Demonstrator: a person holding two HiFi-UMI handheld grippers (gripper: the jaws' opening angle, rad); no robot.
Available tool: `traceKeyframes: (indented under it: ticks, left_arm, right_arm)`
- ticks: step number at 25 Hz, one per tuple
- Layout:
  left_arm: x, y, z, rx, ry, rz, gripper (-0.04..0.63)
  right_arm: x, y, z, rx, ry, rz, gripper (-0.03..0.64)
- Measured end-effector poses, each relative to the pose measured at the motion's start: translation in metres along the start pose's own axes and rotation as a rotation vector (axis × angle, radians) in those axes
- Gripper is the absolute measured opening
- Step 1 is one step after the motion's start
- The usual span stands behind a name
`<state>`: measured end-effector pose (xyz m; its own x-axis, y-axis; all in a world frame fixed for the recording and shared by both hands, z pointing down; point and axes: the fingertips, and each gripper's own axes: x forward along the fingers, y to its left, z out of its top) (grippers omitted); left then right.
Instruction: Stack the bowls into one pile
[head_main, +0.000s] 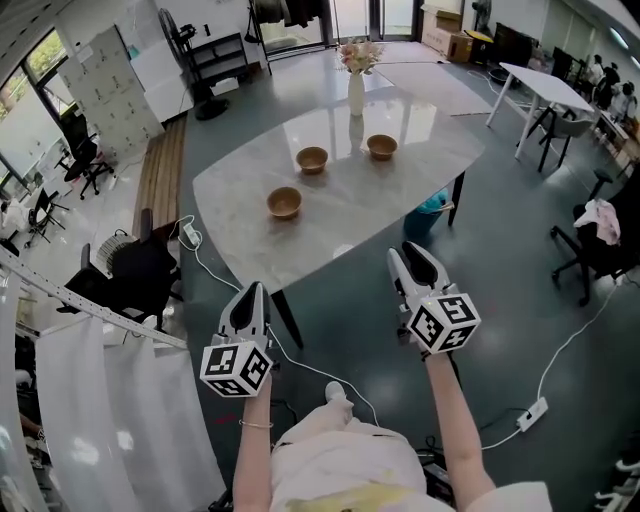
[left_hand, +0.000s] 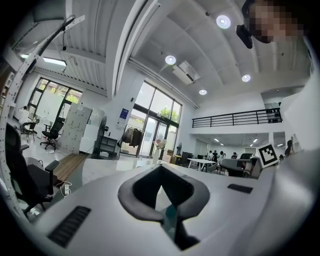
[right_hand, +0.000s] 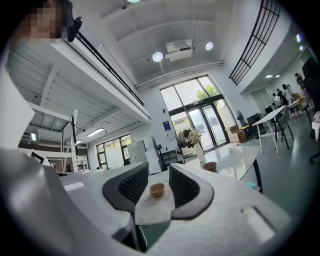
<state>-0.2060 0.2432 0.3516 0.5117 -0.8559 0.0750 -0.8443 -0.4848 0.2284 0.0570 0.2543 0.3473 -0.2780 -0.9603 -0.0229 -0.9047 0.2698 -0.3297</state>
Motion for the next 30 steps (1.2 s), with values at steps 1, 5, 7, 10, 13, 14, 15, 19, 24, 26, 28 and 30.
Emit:
traceKeyframes:
  ticks: [1,5,7,10,13,14,15,19,24,26,28,30]
  left_arm:
    - [0.007,0.005,0.001,-0.005,0.001,-0.002,0.000]
    - [0.026,0.023,0.003,-0.021,0.002,-0.004,0.000]
    - [0.033,0.030,0.004,-0.028,0.000,-0.006,0.000]
    - [0.041,0.041,0.004,-0.035,0.008,-0.002,0.000]
    - [0.050,0.054,0.003,-0.046,0.014,0.012,0.000]
    - [0.054,0.057,0.002,-0.050,0.016,0.016,0.000]
    - [0.057,0.061,0.000,-0.053,0.020,0.020,0.000]
    - [0.076,0.076,-0.007,-0.076,0.037,0.037,0.000]
    - [0.110,0.097,-0.012,-0.112,0.057,0.075,0.000]
    - [0.125,0.105,-0.014,-0.132,0.064,0.093,0.000]
    - [0.143,0.114,-0.016,-0.150,0.069,0.110,0.000]
    - [0.160,0.123,-0.019,-0.170,0.077,0.128,0.000]
  right_arm:
    - [0.008,-0.001,0.000,0.001,0.001,-0.001,0.115]
    - [0.036,-0.001,-0.001,0.004,0.000,0.003,0.133]
    - [0.048,0.000,-0.002,0.007,0.002,0.005,0.135]
    - [0.065,0.000,-0.005,0.012,0.008,0.005,0.135]
    - [0.082,0.000,-0.010,0.016,0.018,0.013,0.135]
    - [0.088,-0.001,-0.011,0.019,0.023,0.016,0.135]
    - [0.094,-0.002,-0.013,0.022,0.029,0.019,0.135]
    - [0.122,-0.008,-0.023,0.039,0.064,0.037,0.135]
    - [0.170,-0.021,-0.031,0.066,0.109,0.079,0.135]
    - [0.191,-0.025,-0.034,0.076,0.133,0.104,0.135]
    - [0.216,-0.031,-0.037,0.088,0.159,0.133,0.135]
    - [0.240,-0.035,-0.042,0.102,0.192,0.162,0.135]
